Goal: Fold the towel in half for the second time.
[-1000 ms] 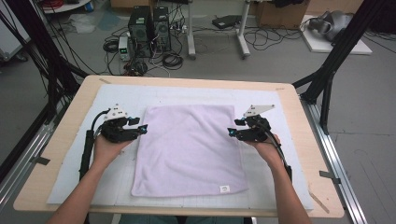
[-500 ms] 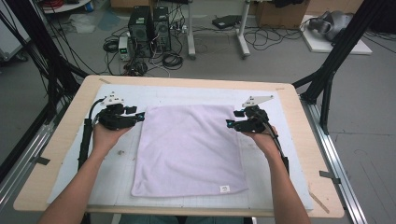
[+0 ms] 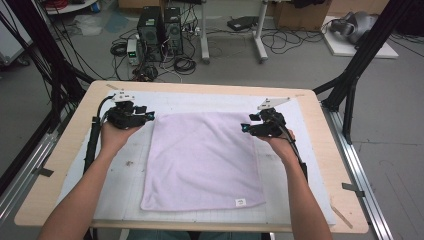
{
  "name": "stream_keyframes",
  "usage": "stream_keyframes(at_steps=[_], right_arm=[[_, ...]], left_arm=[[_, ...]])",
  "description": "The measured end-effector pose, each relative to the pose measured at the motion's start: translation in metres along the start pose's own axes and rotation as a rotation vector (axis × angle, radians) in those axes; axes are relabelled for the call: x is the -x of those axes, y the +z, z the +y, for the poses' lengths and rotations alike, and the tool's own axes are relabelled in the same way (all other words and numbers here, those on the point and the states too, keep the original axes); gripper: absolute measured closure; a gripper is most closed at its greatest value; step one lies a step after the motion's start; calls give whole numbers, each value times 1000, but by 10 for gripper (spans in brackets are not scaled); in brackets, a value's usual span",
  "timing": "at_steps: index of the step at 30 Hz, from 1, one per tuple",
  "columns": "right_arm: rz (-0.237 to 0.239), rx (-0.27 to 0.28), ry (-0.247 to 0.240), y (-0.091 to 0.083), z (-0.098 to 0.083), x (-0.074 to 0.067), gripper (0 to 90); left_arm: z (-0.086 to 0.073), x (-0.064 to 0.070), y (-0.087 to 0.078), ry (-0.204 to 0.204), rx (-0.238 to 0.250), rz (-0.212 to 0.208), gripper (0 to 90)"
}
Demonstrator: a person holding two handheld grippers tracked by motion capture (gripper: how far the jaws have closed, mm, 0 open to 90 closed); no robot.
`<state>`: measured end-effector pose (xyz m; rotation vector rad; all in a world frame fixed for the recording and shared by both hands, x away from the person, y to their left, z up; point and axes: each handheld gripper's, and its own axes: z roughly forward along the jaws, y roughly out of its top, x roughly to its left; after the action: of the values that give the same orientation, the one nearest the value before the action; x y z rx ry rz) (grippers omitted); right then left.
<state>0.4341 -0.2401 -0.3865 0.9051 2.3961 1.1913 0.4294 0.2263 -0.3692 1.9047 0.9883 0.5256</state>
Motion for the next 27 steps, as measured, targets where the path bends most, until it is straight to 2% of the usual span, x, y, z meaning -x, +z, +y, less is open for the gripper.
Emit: stream_keyframes(at_steps=[2,4,6,8,10,11,13,15,17,20,23,25,27], right_arm=[[-6,-39,20,3,3,7,419],[-22,-38,9,4,9,13,425],[-29,-42,20,7,13,20,423],[-44,-55,14,11,13,25,426],[-57,-67,31,16,10,30,425],[-63,-75,42,19,8,34,424],[-68,-96,61,25,3,38,423],[-80,-104,58,29,0,41,421],[-78,-113,72,35,-4,44,418],[-93,-132,76,43,-8,47,417],[-97,-143,106,50,-13,50,442],[-89,-160,125,55,-16,50,547],[-82,-172,143,58,-17,50,685]], left_arm=[[6,-4,7,4,-15,10,561],[7,-7,15,9,-5,31,563],[3,-14,24,-29,1,46,577],[-3,-20,32,-46,-27,63,578],[-11,-27,43,-73,-73,74,577],[-13,-28,46,-83,-80,75,577],[-18,-30,54,-110,-83,63,576],[-20,-29,60,-115,-73,62,573],[-23,-30,66,-144,-70,56,562],[-26,-31,77,-163,-102,50,538],[-27,-28,86,-166,-126,30,544],[-26,-25,91,-145,-147,23,671],[-25,-24,93,-147,-154,18,824]])
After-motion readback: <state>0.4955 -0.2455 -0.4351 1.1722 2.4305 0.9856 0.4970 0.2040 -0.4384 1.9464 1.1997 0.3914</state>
